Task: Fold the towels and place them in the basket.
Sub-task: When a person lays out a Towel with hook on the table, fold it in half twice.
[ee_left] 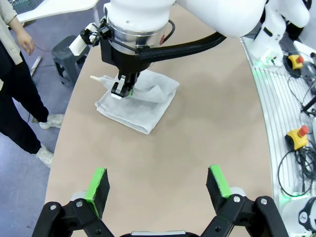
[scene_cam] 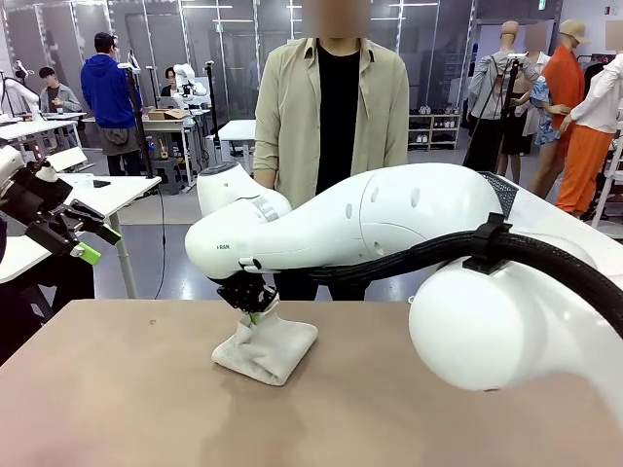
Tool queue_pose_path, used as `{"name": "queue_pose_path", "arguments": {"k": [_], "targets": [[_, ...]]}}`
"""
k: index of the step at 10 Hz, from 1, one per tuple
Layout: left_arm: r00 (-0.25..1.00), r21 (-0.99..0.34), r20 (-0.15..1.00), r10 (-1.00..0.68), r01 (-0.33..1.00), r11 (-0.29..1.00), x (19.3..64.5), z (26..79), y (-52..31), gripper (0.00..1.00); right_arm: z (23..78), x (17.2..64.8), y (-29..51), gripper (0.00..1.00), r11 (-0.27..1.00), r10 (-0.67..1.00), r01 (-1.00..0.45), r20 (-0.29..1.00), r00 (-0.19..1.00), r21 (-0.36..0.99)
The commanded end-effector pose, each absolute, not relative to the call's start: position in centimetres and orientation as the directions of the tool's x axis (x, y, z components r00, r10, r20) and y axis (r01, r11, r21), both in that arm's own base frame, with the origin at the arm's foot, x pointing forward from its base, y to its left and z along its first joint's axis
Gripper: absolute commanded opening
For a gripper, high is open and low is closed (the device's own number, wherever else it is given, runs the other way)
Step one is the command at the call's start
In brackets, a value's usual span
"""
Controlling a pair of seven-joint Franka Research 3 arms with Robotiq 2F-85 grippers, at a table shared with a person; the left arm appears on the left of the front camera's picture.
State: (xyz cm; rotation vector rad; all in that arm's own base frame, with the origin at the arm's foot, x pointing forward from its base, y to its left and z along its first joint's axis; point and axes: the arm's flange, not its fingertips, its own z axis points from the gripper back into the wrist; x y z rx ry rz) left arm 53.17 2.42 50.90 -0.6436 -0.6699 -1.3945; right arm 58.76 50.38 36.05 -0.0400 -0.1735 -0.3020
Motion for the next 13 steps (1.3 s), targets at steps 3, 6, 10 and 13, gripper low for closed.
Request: {"name": "queue_pose_path", "arguments": {"k": [3,6,10,13], "targets": [[0.056,-0.009,0.748,-0.661,0.997,0.074,53.0,51.0,2.5,1.00,35.9,59.2,51.5,0.41,0.930,-0.367,0.356,0.193,0.910,0.090],[0.056,-0.009,0.748,-0.661,0.997,0.074,53.0,51.0,2.5,1.00,36.4,58.9,50.8,0.64,0.923,-0.384,0.372,0.195,0.902,0.096],[0.056,-0.009,0.748,-0.661,0.997,0.074,53.0,51.0,2.5,1.00,41.2,54.8,44.7,0.64,0.960,-0.263,0.243,0.155,0.952,0.137],[0.056,-0.009,0.748,-0.661,0.997,0.074,53.0,51.0,2.5,1.00,43.6,49.8,38.5,0.64,0.953,-0.230,0.186,0.172,0.958,0.238]]}}
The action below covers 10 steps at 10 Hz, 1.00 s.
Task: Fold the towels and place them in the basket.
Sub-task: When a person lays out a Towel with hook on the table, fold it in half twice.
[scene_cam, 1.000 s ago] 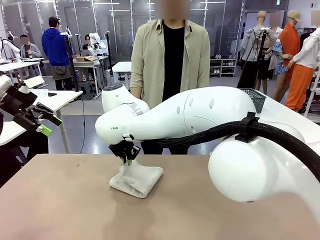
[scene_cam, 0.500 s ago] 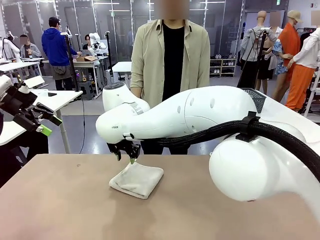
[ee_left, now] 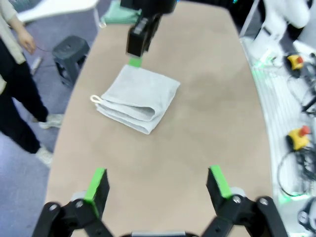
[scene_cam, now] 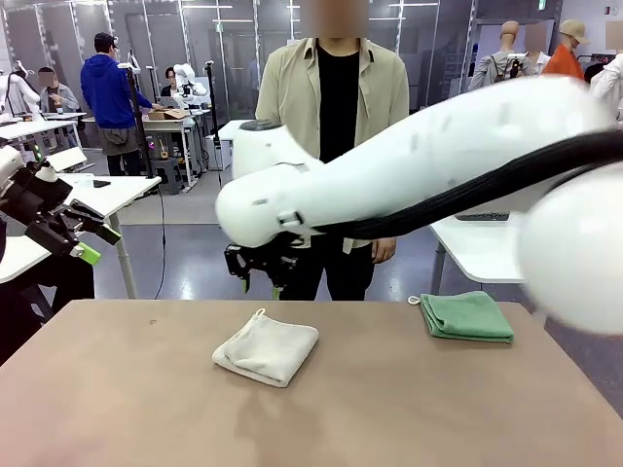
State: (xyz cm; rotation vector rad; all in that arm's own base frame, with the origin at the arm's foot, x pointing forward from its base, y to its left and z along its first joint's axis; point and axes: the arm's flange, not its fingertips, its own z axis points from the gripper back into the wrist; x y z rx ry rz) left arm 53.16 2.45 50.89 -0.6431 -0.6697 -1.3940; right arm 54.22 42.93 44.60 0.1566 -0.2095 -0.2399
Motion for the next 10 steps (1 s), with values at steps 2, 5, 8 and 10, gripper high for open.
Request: {"name": "queue_pose_path", "arguments": {"k": [2,5,8,10], "targets": [[0.056,-0.009,0.748,-0.661,0.997,0.074,53.0,51.0,2.5,1.00,44.1,47.9,35.4,0.64,0.932,-0.293,0.236,0.189,0.937,0.276],[0.056,-0.009,0.748,-0.661,0.997,0.074,53.0,51.0,2.5,1.00,43.5,47.0,34.4,0.64,0.915,-0.350,0.297,0.168,0.922,0.272],[0.056,-0.009,0.748,-0.661,0.997,0.074,53.0,51.0,2.5,1.00,43.4,47.2,34.2,0.64,0.928,-0.327,0.284,0.164,0.931,0.241],[0.056,-0.009,0.748,-0.661,0.997,0.074,53.0,51.0,2.5,1.00,43.4,47.2,34.2,0.64,0.928,-0.327,0.284,0.164,0.931,0.241]]}}
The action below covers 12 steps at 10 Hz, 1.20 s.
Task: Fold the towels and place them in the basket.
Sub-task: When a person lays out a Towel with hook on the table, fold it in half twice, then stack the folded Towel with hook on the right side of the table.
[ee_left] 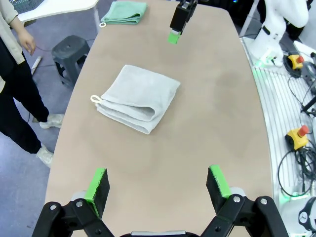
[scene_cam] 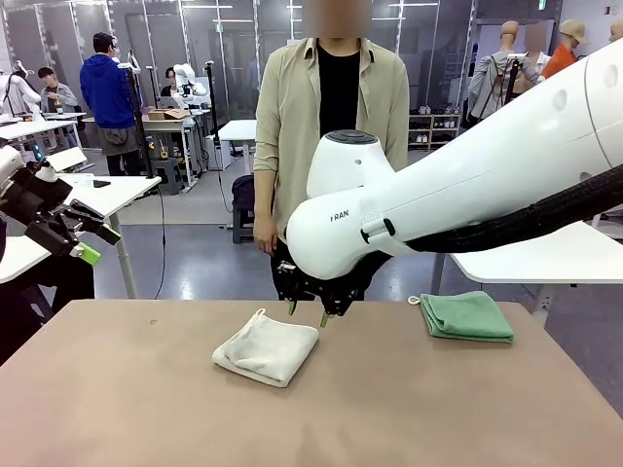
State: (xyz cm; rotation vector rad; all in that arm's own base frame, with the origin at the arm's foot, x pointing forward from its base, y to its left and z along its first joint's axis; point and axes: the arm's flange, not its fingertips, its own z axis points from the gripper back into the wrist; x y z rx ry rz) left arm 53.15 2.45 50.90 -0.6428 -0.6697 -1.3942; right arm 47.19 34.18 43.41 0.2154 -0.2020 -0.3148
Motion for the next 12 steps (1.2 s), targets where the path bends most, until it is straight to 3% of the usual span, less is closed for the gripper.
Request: {"name": "queue_pose_path", "arguments": {"k": [1,11,12], "targets": [[0.056,-0.009,0.748,-0.661,0.997,0.074,53.04,51.04,2.48,1.00,43.45,47.23,34.16,0.64,0.928,-0.327,0.284,0.164,0.931,0.241],[0.056,-0.009,0.748,-0.661,0.997,0.074,53.04,51.04,2.48,1.00,43.41,47.24,34.11,0.64,0.928,-0.328,0.285,0.162,0.931,0.240],[0.056,-0.009,0.748,-0.661,0.997,0.074,53.04,51.04,2.48,1.00,42.47,47.19,34.29,0.64,0.906,-0.395,0.350,0.179,0.901,0.239]]}}
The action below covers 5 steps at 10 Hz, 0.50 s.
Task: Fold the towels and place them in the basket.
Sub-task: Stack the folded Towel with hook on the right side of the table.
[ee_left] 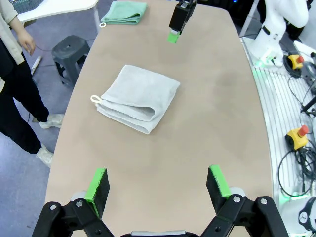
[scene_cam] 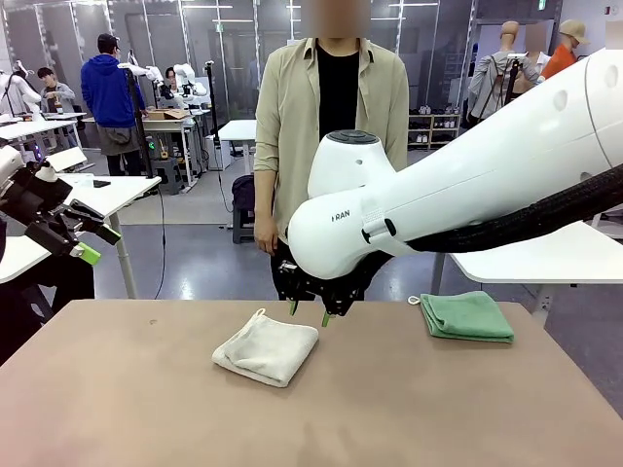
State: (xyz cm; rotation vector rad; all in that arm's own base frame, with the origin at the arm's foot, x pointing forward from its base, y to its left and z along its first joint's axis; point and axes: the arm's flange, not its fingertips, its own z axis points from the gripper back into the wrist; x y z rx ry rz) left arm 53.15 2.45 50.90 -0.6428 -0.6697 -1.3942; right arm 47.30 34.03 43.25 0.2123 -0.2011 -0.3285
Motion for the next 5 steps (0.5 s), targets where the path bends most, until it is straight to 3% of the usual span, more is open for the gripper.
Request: {"name": "queue_pose_path", "arguments": {"k": [1,5], "targets": [[0.056,-0.009,0.748,-0.661,0.997,0.074,53.0,51.0,2.5,1.00,40.9,47.5,34.5,0.64,0.890,-0.421,0.375,0.155,0.893,0.258],[0.056,-0.009,0.748,-0.661,0.997,0.074,53.0,51.0,2.5,1.00,34.6,48.9,36.5,0.64,0.833,-0.519,0.464,0.130,0.845,0.302]]}}
